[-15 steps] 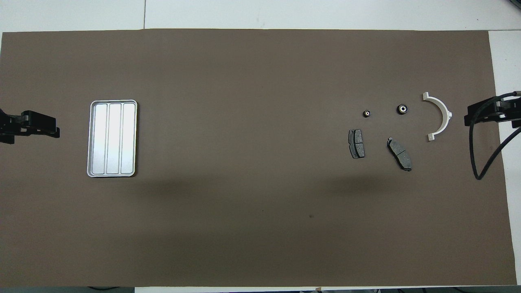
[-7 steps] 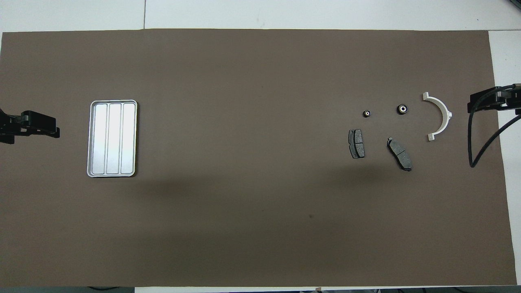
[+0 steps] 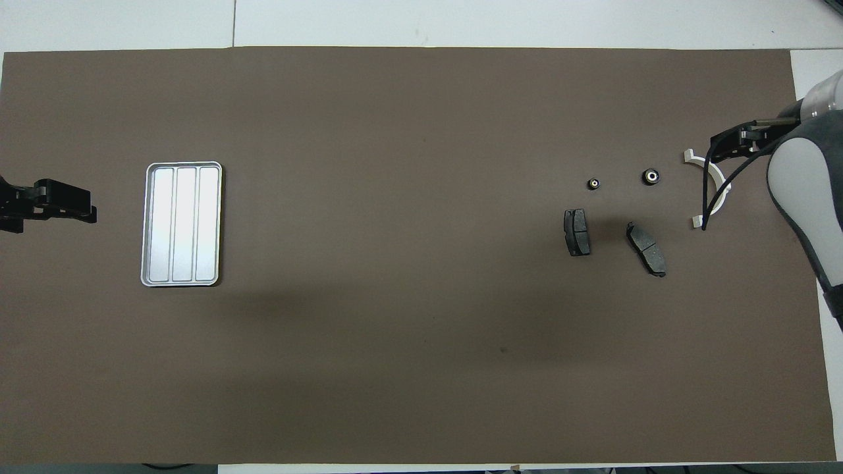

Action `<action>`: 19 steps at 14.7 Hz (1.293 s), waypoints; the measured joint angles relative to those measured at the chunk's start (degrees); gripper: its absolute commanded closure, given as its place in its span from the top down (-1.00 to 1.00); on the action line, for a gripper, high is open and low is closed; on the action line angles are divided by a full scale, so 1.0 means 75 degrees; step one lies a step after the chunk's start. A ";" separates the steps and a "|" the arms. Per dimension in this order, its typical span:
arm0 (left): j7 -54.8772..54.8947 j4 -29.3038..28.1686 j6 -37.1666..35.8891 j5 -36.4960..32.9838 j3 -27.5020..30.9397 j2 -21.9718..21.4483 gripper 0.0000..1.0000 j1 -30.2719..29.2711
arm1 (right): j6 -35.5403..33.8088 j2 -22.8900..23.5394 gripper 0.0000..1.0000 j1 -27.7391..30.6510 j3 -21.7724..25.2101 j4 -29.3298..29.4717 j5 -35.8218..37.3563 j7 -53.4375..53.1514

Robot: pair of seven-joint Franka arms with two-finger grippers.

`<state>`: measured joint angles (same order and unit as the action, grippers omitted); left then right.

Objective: Pick bearing gear from pile to tray
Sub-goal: 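Reach the right gripper to the small black bearing and grasp it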

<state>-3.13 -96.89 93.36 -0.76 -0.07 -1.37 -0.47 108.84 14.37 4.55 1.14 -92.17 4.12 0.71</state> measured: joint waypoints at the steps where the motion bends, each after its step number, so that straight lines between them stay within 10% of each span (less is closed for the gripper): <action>1: 0.0000 0.0000 0.0000 0.0000 0.0000 0.0000 1.00 0.0000 | 0.0253 0.0184 1.00 0.0001 -0.0002 -0.0003 0.0000 0.0006; 19: 0.0000 0.0000 -0.0001 0.0000 0.0000 0.0000 1.00 0.0000 | 0.2485 0.2056 1.00 -0.0311 -0.0120 0.0008 -0.0013 -0.0201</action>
<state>-3.13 -96.89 93.35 -0.76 -0.07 -1.37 -0.47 127.48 29.78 2.22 0.24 -92.11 4.03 -0.80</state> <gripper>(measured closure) 0.000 0.000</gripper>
